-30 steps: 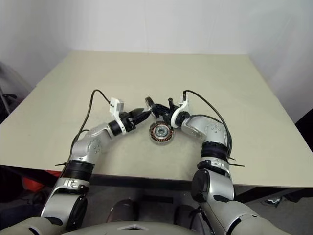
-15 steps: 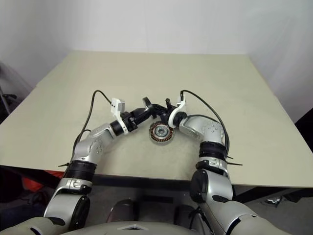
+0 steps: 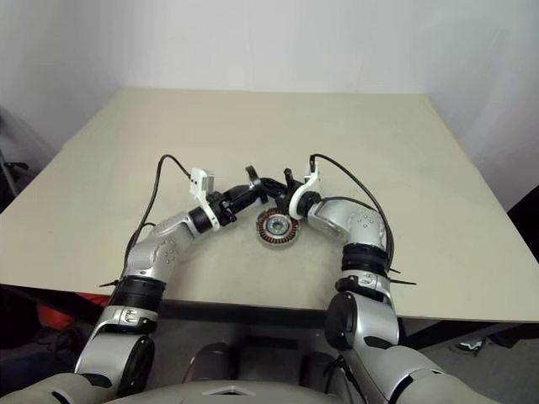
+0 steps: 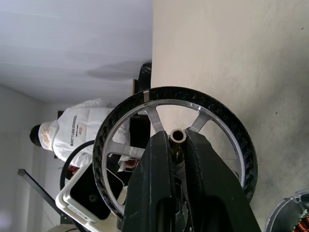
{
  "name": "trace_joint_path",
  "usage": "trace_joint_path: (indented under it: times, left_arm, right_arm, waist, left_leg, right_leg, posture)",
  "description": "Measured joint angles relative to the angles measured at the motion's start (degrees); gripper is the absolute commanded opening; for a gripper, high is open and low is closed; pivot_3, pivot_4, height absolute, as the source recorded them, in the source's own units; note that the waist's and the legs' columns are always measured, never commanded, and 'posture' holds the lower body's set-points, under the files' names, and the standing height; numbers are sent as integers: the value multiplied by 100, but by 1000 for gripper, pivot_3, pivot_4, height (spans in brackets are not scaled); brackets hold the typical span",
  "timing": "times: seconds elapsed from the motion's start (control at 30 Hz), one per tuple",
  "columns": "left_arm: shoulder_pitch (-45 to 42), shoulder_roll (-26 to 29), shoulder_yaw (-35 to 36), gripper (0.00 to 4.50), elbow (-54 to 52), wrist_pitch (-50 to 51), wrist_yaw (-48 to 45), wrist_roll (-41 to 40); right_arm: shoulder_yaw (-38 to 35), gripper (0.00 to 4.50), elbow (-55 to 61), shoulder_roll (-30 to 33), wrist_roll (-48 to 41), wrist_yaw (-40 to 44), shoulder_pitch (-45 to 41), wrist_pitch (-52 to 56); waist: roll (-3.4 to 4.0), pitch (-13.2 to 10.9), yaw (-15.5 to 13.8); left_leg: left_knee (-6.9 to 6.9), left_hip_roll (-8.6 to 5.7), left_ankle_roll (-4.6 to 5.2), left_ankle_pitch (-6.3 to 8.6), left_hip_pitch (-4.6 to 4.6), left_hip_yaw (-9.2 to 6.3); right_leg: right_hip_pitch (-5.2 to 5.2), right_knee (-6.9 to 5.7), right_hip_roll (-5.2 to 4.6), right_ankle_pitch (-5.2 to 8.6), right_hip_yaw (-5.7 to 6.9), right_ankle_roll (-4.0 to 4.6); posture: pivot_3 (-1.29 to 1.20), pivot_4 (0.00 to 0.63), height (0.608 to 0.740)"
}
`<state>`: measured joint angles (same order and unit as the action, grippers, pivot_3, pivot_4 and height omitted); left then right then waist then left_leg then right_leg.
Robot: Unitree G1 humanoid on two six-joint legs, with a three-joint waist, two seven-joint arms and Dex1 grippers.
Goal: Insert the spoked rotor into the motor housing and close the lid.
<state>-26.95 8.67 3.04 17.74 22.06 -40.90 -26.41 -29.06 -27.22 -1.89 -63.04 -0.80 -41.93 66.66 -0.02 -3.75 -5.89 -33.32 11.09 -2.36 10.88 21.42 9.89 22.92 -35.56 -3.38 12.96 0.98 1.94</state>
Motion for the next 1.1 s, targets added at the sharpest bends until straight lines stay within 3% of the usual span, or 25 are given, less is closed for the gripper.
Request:
trace_joint_path:
  times: [0.6, 0.7, 1.1]
  left_arm:
    - [1, 119, 2, 2447, -3, 40, -70, -20]
    - [1, 91, -12, 1657, -14, 40, -87, -31]
    - [0, 92, -23, 1657, -18, 47, -81, -27]
  right_arm:
    - [14, 0, -48, 11, 20, 45, -12, -9]
    - [22, 0, -48, 9, 36, 44, -12, -52]
    - [52, 0, -47, 3, 53, 43, -7, -111]
  waist:
    - [0, 0, 0]
    - [0, 0, -1]
    - [0, 0, 1]
  left_leg:
    - [0, 0, 0, 0, 0, -1]
    - [0, 0, 0, 0, 0, -1]
    - [-1, 1, 0, -1, 0, -1]
  right_leg:
    - [0, 0, 0, 0, 1, 0]
    - [0, -1, 0, 0, 1, 0]
    - [0, -3, 0, 0, 1, 1]
  posture:
    - [0, 0, 740]
    - [0, 0, 740]
    - [0, 0, 740]
